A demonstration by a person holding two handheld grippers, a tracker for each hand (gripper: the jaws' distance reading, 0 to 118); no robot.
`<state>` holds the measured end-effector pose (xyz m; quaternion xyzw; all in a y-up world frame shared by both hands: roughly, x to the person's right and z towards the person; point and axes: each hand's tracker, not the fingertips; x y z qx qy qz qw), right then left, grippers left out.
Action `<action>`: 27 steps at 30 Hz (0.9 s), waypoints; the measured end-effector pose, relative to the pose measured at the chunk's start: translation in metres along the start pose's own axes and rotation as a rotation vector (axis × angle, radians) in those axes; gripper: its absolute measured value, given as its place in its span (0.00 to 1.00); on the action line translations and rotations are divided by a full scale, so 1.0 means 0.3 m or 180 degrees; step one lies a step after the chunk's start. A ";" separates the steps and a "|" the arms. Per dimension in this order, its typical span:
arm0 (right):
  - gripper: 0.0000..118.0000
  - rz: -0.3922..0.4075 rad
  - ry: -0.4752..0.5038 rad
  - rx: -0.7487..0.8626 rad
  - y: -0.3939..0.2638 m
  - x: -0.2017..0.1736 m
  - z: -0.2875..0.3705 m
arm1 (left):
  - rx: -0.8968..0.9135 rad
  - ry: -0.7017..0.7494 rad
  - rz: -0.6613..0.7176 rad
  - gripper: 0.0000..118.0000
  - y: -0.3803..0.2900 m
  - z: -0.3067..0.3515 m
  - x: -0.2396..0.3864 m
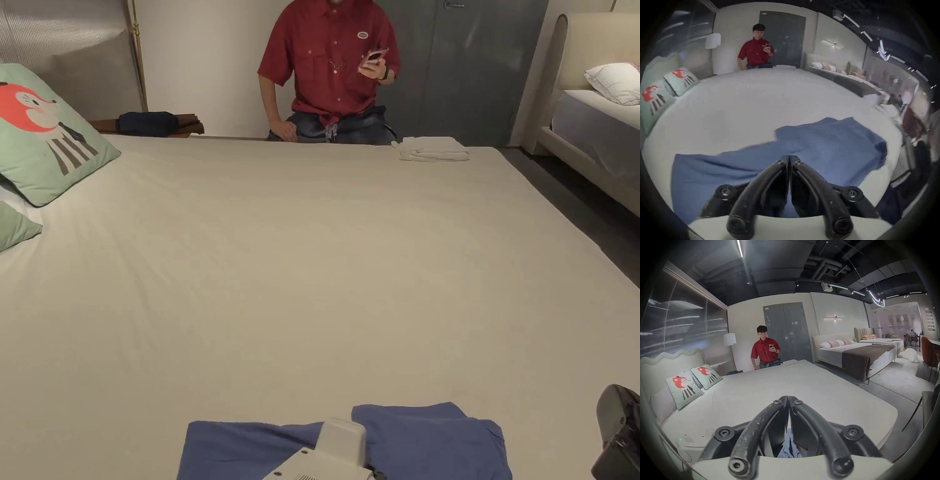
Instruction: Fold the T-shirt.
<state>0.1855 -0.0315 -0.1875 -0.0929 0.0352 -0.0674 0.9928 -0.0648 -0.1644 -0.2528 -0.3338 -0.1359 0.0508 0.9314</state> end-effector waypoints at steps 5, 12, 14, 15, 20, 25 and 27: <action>0.00 0.0089 0.0063 0.0027 0.015 -0.029 0.002 | 0.0142 -0.0634 0.0606 0.01 0.052 0.096 -0.101; 0.00 0.0105 0.0133 -0.0008 0.001 -0.063 -0.025 | 0.0287 -0.1057 0.1538 0.04 0.076 0.315 -0.547; 0.00 0.0090 0.0176 -0.0051 -0.008 -0.078 -0.037 | 0.0167 -0.1096 0.1753 0.29 0.058 0.361 -0.663; 0.00 0.0081 0.0197 -0.0071 -0.013 -0.087 -0.044 | 0.0076 -0.1083 0.1846 0.48 0.040 0.376 -0.719; 0.00 0.0083 0.0295 -0.0143 -0.026 -0.128 -0.053 | -0.0194 -0.1038 0.2132 0.99 -0.047 0.382 -0.883; 0.00 0.0114 0.0308 -0.0170 -0.026 -0.142 -0.051 | -0.0557 -0.1327 0.2780 0.99 -0.122 0.279 -0.937; 0.00 0.0106 0.0297 -0.0179 -0.025 -0.142 -0.050 | -0.0489 -0.1628 0.2944 0.99 -0.135 0.235 -0.932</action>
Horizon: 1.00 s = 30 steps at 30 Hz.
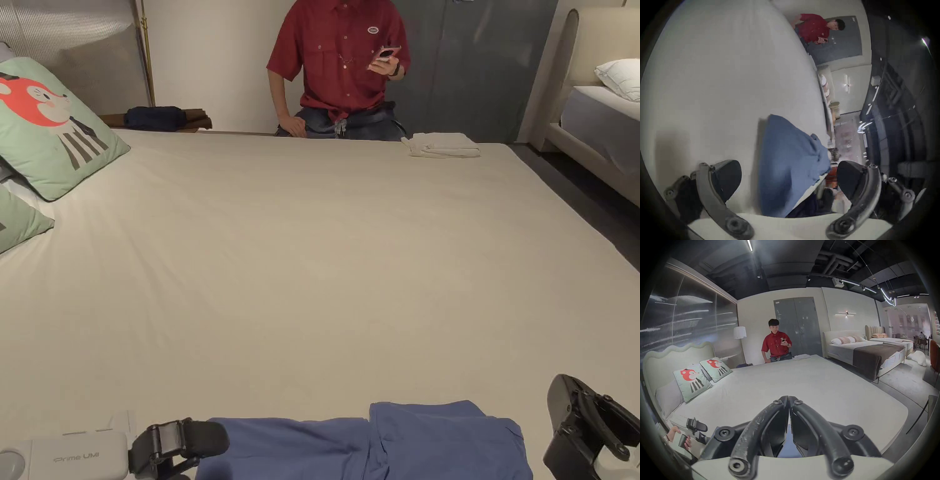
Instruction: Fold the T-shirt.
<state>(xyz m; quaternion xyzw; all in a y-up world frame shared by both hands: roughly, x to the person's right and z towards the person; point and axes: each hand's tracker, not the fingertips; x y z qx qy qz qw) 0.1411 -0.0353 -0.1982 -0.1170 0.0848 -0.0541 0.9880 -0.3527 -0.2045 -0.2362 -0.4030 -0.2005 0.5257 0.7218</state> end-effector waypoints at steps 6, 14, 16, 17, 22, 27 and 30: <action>0.00 -0.0005 -0.0025 -0.0011 0.005 -0.006 0.005 | -0.0048 -0.0294 0.0142 0.94 0.033 -0.041 -0.015; 0.00 0.0020 0.0031 -0.0026 0.004 -0.041 0.003 | -0.0066 0.0339 -0.0090 0.11 0.017 -0.029 -0.001; 0.00 0.0040 0.0042 -0.0020 0.010 -0.047 0.003 | -0.0020 0.0357 -0.0063 0.10 0.017 -0.004 0.000; 0.00 0.0041 0.0047 -0.0014 0.014 -0.049 0.004 | -0.0003 0.0352 -0.0106 0.10 0.011 0.012 0.006; 0.00 0.0026 0.0048 0.0052 0.029 -0.050 0.008 | 0.0135 0.0257 -0.0020 0.09 0.003 0.158 -0.006; 0.00 -0.0008 0.0068 0.0059 0.027 -0.048 0.008 | 0.0533 0.0640 -0.0003 0.09 -0.015 0.366 -0.013; 0.00 -0.0023 0.0092 0.0044 0.019 -0.048 0.004 | 0.0770 0.0632 0.0100 0.09 -0.021 0.484 0.000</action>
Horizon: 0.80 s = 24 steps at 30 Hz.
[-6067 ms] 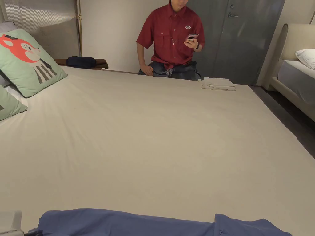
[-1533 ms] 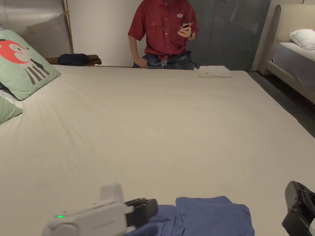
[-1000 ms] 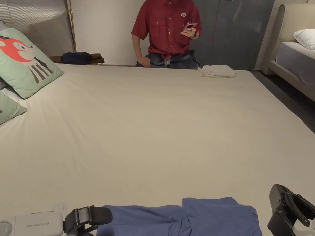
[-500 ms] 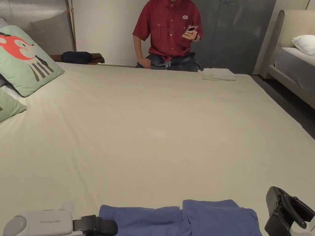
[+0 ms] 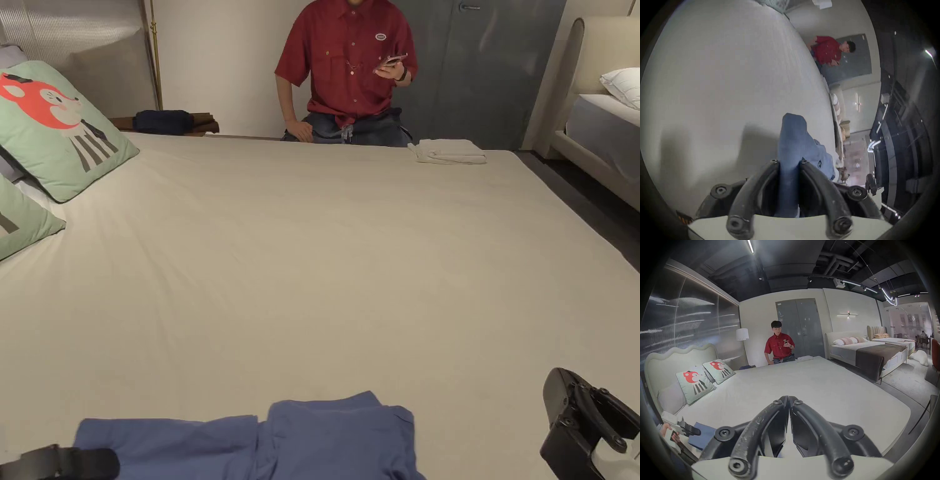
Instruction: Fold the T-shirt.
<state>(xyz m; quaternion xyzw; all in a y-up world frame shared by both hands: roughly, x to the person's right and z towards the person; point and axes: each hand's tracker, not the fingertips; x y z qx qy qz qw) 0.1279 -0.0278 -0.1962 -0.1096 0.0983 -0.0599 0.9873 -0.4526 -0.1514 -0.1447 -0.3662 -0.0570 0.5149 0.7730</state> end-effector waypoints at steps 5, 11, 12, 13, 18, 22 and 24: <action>0.00 -0.0057 0.0083 -0.0033 -0.017 -0.010 -0.012 | 0.0011 -0.0109 -0.0192 0.09 -0.024 0.032 0.132; 0.00 -0.0074 0.0161 -0.0026 -0.019 -0.006 0.000 | -0.0356 -0.0457 -0.0574 0.09 -0.099 -0.193 0.423; 0.00 -0.0086 0.0154 -0.0012 -0.017 0.002 0.007 | -0.0430 -0.0496 -0.0623 0.09 -0.112 -0.251 0.467; 0.00 -0.0098 0.0146 0.0001 -0.015 0.012 0.014 | -0.0497 -0.0530 -0.0661 0.09 -0.121 -0.302 0.503; 0.00 -0.0162 -0.0016 0.0058 -0.010 0.083 0.057 | -0.0786 -0.0535 -0.0724 0.09 -0.210 -0.612 0.656; 0.00 -0.0227 -0.0184 0.0094 -0.005 0.148 0.091 | -0.0912 -0.0057 -0.0786 0.10 -0.278 -0.835 0.677; 0.00 -0.0269 -0.0299 0.0132 -0.003 0.181 0.112 | -0.0972 0.0144 -0.0925 0.22 -0.315 -0.909 0.673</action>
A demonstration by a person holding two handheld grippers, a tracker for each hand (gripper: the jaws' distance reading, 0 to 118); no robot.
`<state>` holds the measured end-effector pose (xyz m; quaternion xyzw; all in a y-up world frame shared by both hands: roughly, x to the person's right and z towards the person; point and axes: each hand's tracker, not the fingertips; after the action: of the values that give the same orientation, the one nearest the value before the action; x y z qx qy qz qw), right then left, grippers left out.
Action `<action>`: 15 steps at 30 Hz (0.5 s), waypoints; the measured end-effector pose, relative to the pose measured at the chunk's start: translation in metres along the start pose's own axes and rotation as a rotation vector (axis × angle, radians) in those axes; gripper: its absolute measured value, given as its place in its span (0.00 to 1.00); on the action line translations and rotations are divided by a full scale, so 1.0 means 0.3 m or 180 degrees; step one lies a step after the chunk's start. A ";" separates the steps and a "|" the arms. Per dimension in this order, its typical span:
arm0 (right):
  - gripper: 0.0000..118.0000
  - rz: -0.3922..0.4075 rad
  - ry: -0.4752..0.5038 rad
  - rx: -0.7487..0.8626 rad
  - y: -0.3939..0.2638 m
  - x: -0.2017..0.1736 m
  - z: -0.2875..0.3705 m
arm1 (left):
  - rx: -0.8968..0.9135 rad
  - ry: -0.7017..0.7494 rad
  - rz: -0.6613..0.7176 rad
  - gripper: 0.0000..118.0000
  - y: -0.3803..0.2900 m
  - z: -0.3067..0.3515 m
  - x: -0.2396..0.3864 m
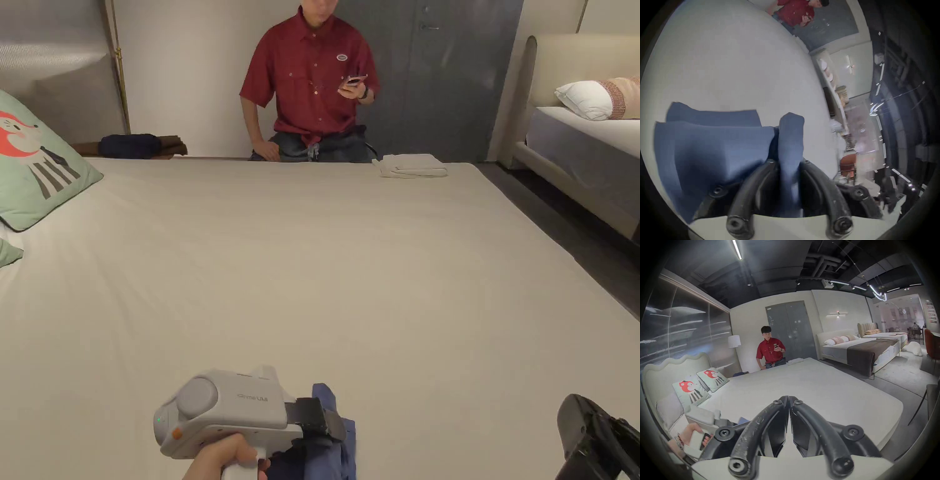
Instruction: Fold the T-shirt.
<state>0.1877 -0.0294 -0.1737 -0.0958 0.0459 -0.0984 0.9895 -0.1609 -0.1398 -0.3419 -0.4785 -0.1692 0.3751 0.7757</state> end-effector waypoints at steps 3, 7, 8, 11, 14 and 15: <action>0.00 -0.0087 -0.0097 0.0002 0.002 0.042 0.010 | 0.0148 -0.0298 0.0230 0.63 -0.020 0.001 -0.020; 0.00 -0.0138 -0.0160 -0.0039 -0.012 0.061 0.000 | 0.0531 -0.0508 0.0020 0.76 -0.029 0.127 0.005; 0.00 -0.0151 -0.0150 -0.0044 -0.018 0.060 -0.005 | 0.0638 -0.0498 -0.0151 0.76 -0.033 0.163 0.012; 0.00 -0.0170 -0.0064 -0.0083 -0.030 0.045 -0.025 | 0.1002 0.0020 -0.0731 0.62 -0.075 0.211 0.055; 0.00 -0.0165 0.0034 -0.0117 -0.040 0.029 -0.042 | 0.1342 0.1051 -0.1496 0.01 -0.152 0.145 0.105; 0.00 -0.0175 0.0055 -0.0118 -0.043 0.025 -0.043 | 0.1388 0.1369 -0.1665 0.01 -0.177 0.102 0.108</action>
<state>0.1911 -0.0455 -0.1842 -0.1145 0.0536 -0.1256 0.9840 -0.1362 -0.1108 -0.2838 -0.3110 -0.0356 0.0835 0.9461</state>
